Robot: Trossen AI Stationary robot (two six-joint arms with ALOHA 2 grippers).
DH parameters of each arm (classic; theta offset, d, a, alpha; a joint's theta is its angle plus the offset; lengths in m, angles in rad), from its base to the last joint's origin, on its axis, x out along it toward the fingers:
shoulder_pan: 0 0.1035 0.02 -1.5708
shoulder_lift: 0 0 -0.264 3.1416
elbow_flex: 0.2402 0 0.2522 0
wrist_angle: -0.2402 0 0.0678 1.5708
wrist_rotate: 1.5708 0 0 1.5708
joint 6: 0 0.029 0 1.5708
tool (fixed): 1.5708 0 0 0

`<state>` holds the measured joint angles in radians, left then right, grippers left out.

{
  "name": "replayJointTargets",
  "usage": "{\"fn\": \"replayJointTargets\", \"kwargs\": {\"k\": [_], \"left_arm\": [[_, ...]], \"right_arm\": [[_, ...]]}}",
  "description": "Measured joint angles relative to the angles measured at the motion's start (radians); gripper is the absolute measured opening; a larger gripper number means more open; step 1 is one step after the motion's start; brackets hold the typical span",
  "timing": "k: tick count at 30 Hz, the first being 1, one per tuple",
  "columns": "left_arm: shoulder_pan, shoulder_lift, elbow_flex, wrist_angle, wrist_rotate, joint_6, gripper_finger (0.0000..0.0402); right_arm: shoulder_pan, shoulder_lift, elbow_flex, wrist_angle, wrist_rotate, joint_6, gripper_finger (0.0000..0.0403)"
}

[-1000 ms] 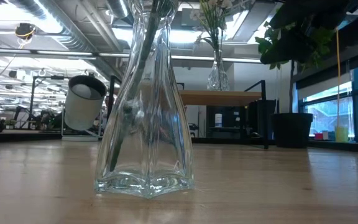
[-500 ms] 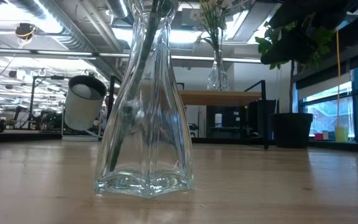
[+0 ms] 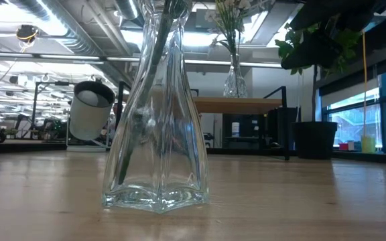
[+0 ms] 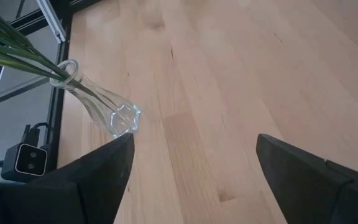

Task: Pick and place flowers into a vace then onto a shelf
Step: Put the purple flowers into the transparent vase

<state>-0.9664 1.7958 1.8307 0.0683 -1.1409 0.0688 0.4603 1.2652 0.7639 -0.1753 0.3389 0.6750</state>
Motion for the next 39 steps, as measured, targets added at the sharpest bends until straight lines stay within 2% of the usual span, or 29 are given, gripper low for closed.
{"fn": "replayJointTargets", "kwargs": {"k": [4, 6, 14, 16, 20, 24, 28, 35, 39], "left_arm": [[-0.001, 0.0, -0.019, 0.328, 0.24, 0.373, 0.0008], [-0.007, -0.001, -0.022, 0.397, 0.284, 0.481, 0.0008], [-0.019, -0.012, -0.025, 0.346, 0.018, 0.553, 0.0009], [-0.029, -0.036, -0.025, 0.319, 0.004, 0.557, 0.0008], [-0.047, -0.117, -0.025, 0.219, 0.037, 0.507, 0.0007], [-0.032, -0.189, -0.025, 0.044, 0.242, 0.374, 0.0007], [0.03, -0.223, -0.025, -0.07, 0.391, 0.286, 0.0007], [0.145, -0.222, -0.035, -0.188, 0.612, 0.19, 0.0007], [0.189, -0.235, -0.129, -0.145, 0.656, 0.167, 0.0007]], "right_arm": [[0.0, 0.0, 0.0, 0.0, 0.0, -0.001, 0.0339], [0.0, 0.0, 0.0, 0.0, 0.009, -0.001, 0.0339], [0.0, 0.0, 0.0, 0.015, 0.034, -0.002, 0.0339], [0.0, 0.0, 0.0, 0.03, 0.034, -0.004, 0.0339], [0.0, 0.0, 0.0, 0.03, 0.034, -0.004, 0.0339], [0.0, 0.0, 0.0, 0.03, 0.035, -0.003, 0.0339], [0.0, 0.0, 0.0, 0.03, 0.035, 0.001, 0.0339], [0.0, 0.0, 0.0, 0.03, 0.061, 0.028, 0.0339], [0.0, 0.0, 0.0, 0.03, 0.062, 0.046, 0.0339]]}}
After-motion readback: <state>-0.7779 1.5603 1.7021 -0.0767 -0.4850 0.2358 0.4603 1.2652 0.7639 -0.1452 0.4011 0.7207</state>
